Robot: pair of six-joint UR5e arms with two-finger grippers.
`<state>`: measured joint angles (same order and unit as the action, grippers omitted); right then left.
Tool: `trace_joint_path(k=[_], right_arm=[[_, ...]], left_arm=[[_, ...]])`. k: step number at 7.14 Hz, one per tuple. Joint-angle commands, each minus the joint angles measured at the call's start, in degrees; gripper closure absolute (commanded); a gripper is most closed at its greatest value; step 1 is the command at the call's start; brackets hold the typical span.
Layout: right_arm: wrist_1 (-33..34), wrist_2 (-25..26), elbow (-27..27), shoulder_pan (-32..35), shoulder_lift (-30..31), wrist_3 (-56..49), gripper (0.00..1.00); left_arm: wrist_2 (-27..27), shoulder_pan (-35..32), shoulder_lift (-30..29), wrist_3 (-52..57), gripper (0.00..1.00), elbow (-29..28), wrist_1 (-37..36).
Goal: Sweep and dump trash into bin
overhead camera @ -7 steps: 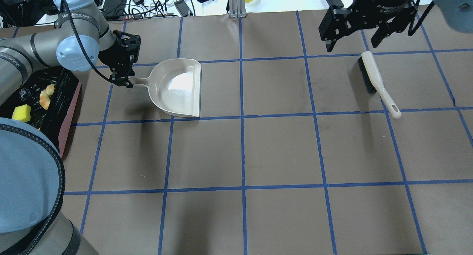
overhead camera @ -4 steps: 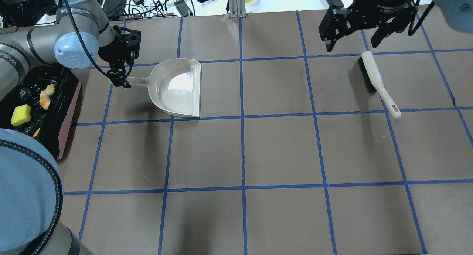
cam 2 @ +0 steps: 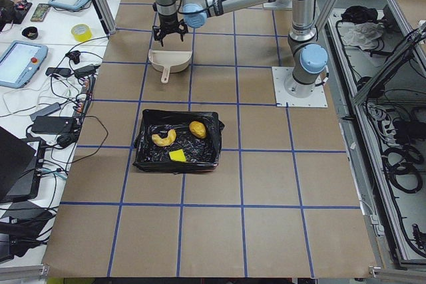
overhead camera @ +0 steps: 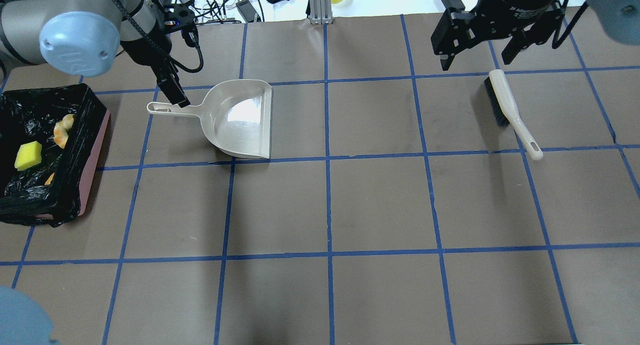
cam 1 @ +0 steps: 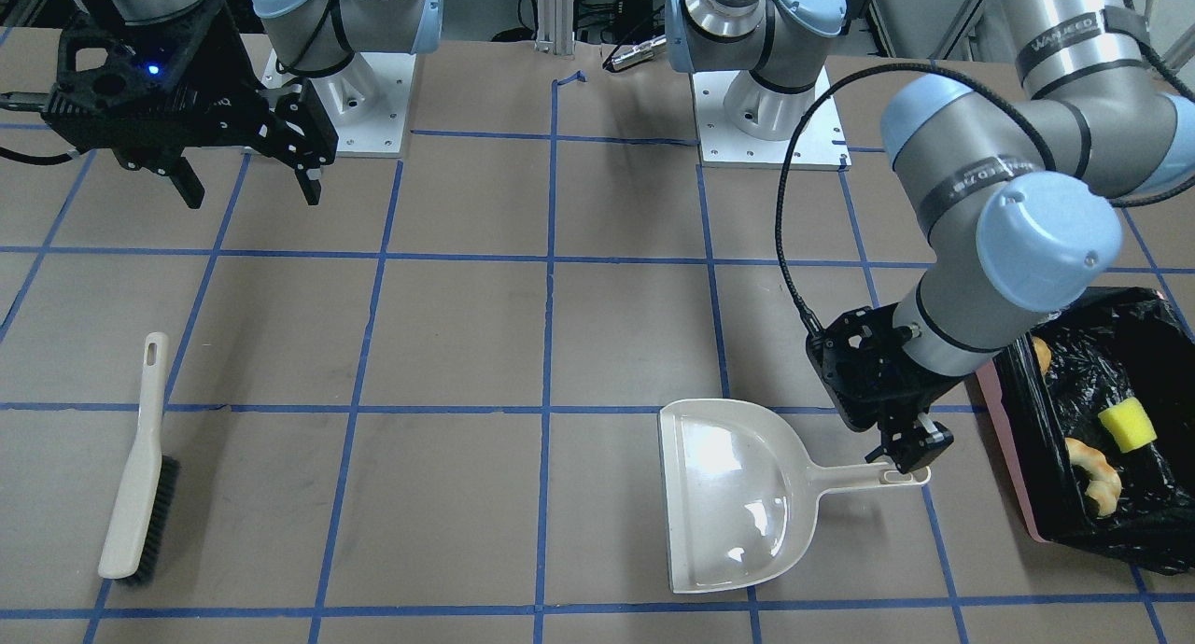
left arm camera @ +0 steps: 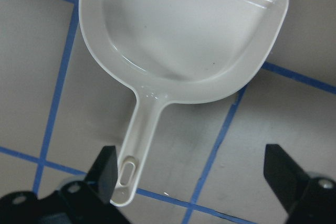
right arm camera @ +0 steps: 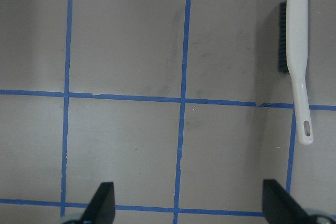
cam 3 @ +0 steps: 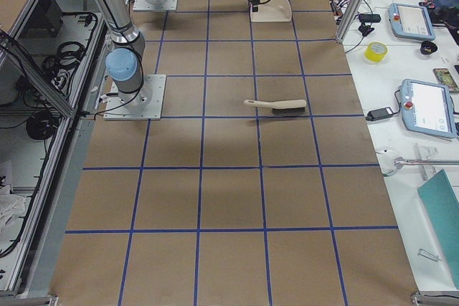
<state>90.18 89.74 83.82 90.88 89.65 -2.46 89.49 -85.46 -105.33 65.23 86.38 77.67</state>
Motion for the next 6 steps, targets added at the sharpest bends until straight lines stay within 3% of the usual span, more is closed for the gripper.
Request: trace_joint_path(k=[1, 3, 6], right_arm=[[0.0, 0.0, 0.0, 0.0, 0.0, 0.0, 0.0], [0.0, 0.0, 0.0, 0.0, 0.0, 0.0, 0.0], [-0.1, 0.1, 0.1, 0.0, 0.0, 0.0, 0.0]], left_arm=[[-0.1, -1.0, 7.3, -20.4, 0.0, 0.1, 8.2], [-0.2, -1.0, 12.8, -37.1, 0.0, 0.9, 13.5], [0.1, -3.5, 16.7, -56.7, 0.0, 1.3, 14.2]])
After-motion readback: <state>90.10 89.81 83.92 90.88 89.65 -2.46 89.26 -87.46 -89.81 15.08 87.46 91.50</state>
